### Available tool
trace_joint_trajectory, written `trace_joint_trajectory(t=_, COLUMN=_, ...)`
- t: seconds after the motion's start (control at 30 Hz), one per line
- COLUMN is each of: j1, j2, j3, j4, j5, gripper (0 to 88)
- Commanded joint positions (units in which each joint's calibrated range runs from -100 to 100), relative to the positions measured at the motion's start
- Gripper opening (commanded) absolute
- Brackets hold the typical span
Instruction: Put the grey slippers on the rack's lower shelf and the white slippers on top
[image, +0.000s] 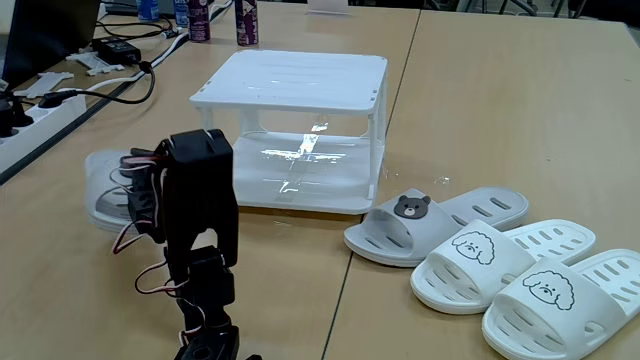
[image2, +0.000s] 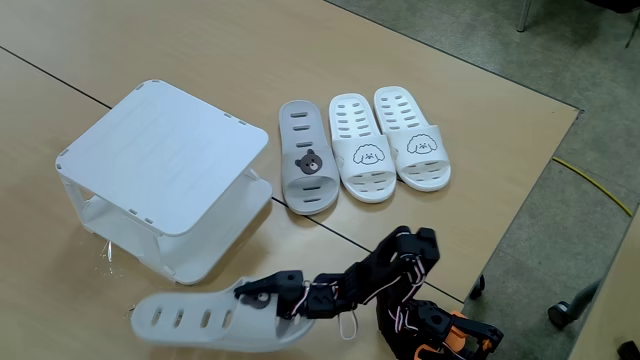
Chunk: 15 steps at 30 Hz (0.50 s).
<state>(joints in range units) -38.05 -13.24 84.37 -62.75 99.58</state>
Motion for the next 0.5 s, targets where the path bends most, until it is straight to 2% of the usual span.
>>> trace_joint_trajectory(t=0.0, j1=2.8, j2=-13.4, j3=9.0, j4=-0.4, j5=0.4, gripper=0.6)
trace_joint_trajectory(t=0.17, j1=6.6, j2=-20.1, j3=14.3, j4=-0.2, j5=0.4, gripper=0.6)
trace_joint_trajectory(t=0.47, j1=20.5, j2=-17.0, j3=14.3, j4=-0.2, j5=0.4, gripper=0.6)
